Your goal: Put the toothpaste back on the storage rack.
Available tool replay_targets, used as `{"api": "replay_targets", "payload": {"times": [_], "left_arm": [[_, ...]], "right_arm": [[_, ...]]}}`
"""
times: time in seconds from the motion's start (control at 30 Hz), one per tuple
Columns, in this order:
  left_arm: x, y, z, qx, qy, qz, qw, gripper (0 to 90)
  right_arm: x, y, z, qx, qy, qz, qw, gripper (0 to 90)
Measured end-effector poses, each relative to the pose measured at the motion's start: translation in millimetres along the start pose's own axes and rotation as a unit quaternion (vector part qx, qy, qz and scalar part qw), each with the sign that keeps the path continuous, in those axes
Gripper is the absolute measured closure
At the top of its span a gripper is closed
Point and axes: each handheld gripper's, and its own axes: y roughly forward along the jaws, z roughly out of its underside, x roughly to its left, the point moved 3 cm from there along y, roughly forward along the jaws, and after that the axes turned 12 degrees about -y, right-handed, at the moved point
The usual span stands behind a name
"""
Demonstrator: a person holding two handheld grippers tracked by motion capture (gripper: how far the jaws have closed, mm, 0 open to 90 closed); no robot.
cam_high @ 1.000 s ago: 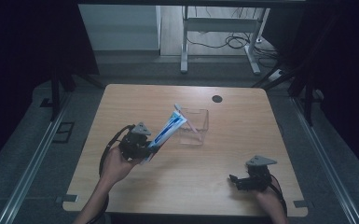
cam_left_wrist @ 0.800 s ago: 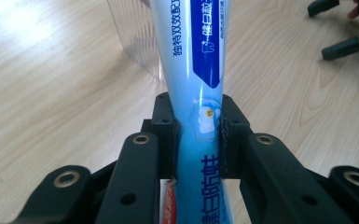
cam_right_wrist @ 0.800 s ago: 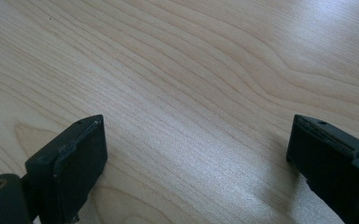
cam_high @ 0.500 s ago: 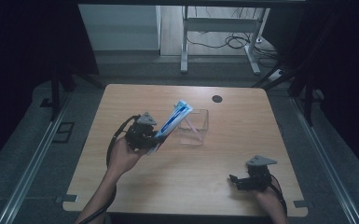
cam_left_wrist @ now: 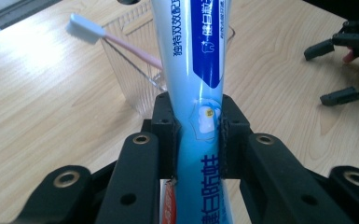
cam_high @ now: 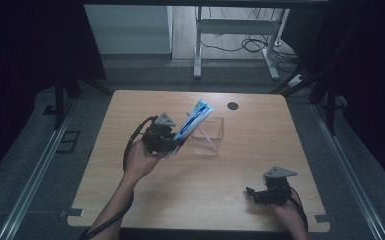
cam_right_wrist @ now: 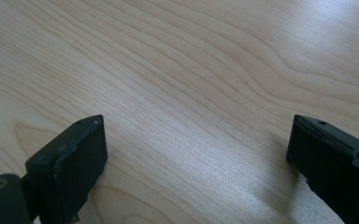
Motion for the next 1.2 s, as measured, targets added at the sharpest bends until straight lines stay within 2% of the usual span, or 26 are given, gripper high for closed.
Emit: {"api": "replay_targets", "payload": {"times": [0.33, 1.2], "left_arm": [[0.3, 10.5, -16.9, -0.015, -0.002, 0.0, 0.9999, 73.1], [-1.8, 42.6, -64.8, -0.055, 0.013, -0.003, 0.9984, 72.9]], "right_arm": [[0.0, 0.0, 0.0, 0.0, 0.0, 0.0, 1.0, 4.8], [0.1, -0.4, 0.2, 0.0, 0.001, -0.002, 1.0, 5.0]]}}
